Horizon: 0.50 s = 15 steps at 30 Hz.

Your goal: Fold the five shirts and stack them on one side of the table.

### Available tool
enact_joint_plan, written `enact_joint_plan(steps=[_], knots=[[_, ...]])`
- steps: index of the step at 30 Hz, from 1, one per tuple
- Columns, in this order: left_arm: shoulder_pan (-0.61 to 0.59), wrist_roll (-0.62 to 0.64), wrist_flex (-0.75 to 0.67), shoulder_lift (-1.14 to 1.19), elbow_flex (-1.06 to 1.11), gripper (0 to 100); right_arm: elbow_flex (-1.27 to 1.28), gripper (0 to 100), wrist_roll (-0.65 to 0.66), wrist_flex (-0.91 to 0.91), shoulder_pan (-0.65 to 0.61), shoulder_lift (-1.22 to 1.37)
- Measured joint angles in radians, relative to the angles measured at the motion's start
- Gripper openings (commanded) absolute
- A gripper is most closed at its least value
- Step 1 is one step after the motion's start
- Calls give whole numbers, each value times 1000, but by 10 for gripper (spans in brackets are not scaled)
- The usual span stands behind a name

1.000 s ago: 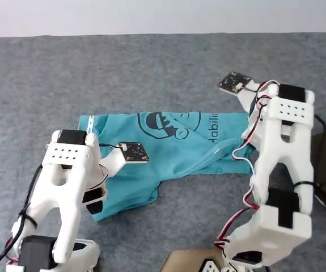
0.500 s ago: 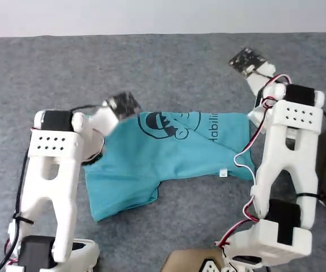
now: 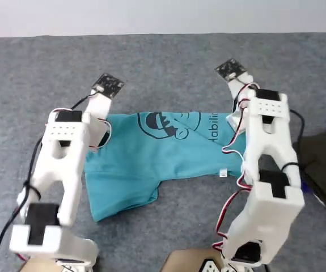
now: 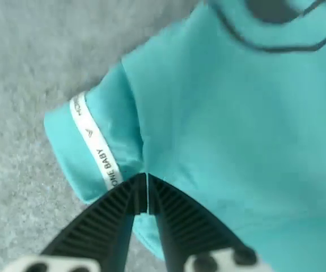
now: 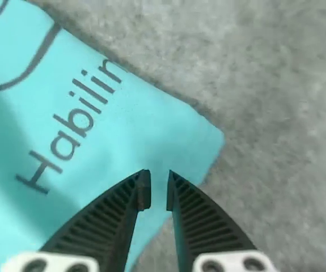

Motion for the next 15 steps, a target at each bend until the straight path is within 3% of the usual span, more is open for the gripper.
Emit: enact_joint_plan(steps=[10, 15], knots=[[-31, 14, 2, 193, -66, 7, -3, 54, -2, -144, 0, 118], [-31, 14, 2, 204, -68, 7, -144, 54, -2, -161, 2, 226]])
